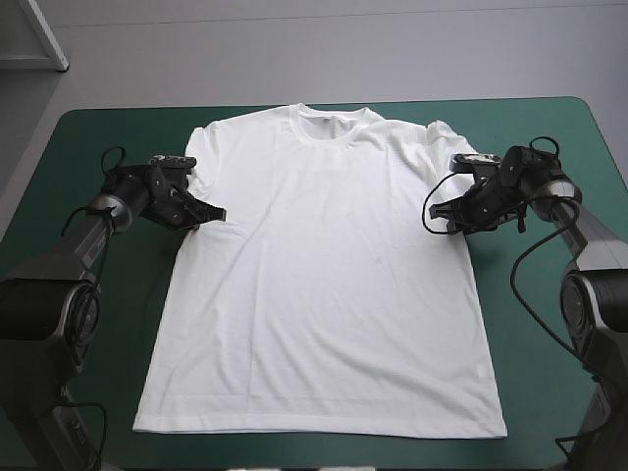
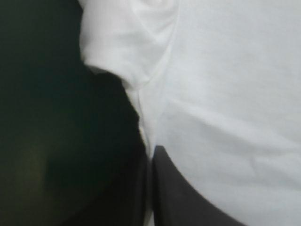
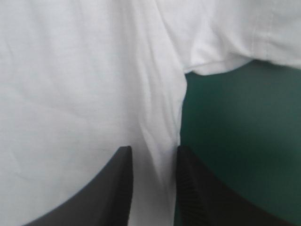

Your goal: Fold the cloth

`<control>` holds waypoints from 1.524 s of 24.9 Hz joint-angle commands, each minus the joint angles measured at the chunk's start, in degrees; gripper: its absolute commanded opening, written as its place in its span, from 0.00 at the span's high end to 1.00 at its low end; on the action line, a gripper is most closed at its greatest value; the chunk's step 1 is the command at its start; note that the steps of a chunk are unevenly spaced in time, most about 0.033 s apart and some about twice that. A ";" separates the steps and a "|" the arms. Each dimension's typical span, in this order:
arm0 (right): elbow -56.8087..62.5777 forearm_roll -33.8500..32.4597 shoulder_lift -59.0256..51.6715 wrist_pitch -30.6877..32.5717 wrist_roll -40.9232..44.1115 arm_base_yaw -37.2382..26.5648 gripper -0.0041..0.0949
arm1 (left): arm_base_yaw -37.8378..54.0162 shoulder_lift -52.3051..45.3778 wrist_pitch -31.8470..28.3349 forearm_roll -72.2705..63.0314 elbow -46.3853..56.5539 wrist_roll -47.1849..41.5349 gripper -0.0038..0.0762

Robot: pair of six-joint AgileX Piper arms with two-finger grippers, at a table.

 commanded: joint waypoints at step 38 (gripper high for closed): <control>-33.44 2.91 -25.62 -6.10 -2.04 -0.23 0.98 | -0.09 -11.85 20.01 -5.58 -60.75 3.62 0.93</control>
